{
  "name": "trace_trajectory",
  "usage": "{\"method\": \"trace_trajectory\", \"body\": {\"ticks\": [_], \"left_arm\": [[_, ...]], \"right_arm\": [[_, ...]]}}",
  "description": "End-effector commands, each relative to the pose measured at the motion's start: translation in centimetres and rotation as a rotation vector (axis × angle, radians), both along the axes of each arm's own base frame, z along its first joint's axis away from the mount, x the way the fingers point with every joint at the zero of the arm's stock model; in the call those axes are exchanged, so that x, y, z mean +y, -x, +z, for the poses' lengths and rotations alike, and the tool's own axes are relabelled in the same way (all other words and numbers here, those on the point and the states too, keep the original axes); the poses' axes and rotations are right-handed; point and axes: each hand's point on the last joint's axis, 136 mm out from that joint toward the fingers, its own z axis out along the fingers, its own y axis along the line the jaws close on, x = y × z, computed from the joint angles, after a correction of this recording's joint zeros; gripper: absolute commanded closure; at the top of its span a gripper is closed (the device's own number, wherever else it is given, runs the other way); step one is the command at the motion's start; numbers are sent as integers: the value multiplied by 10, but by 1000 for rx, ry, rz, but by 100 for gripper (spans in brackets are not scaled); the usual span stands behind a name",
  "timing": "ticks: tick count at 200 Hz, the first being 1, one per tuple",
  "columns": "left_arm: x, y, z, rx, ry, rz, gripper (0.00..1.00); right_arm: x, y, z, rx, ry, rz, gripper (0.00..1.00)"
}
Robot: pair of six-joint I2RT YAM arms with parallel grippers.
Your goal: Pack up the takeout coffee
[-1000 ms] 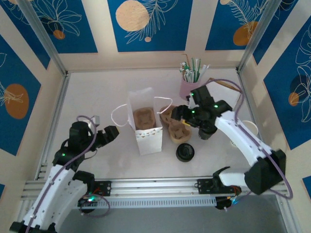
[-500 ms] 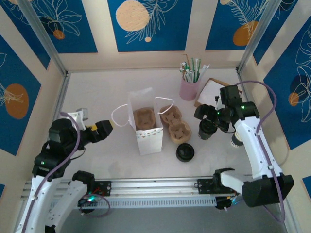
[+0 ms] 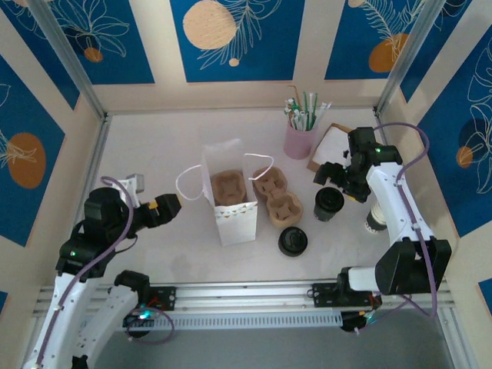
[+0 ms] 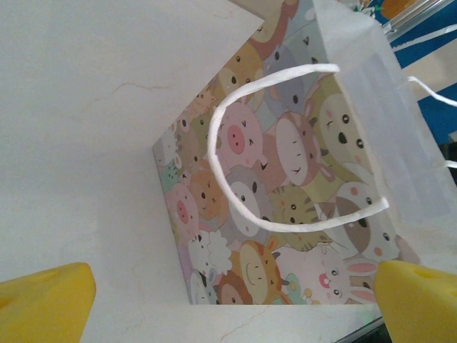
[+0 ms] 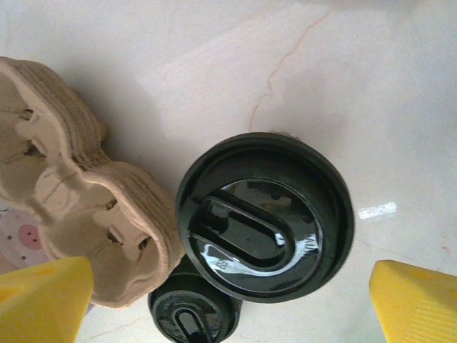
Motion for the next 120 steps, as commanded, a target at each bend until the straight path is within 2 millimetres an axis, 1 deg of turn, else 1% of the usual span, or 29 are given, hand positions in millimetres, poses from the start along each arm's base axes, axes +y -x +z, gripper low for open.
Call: {"method": "trace_trajectory", "body": {"ticks": [1, 19, 36, 60, 93, 120], "left_arm": [[-2, -5, -2, -10, 4, -12, 0], [-3, -7, -6, -2, 2, -15, 0], [-4, -8, -9, 3, 0, -16, 0], [-4, -8, -12, 8, 2, -18, 0], [-4, -8, -15, 13, 0, -14, 0], [-4, -9, -16, 16, 3, -15, 0]], "right_arm": [[-6, 8, 4, 26, 60, 25, 2], [-4, 11, -2, 60, 75, 47, 5], [-2, 11, -8, 90, 90, 59, 6], [5, 11, -16, 120, 93, 87, 9], [4, 11, -26, 176, 141, 108, 11], [6, 8, -32, 208, 167, 140, 14]]}}
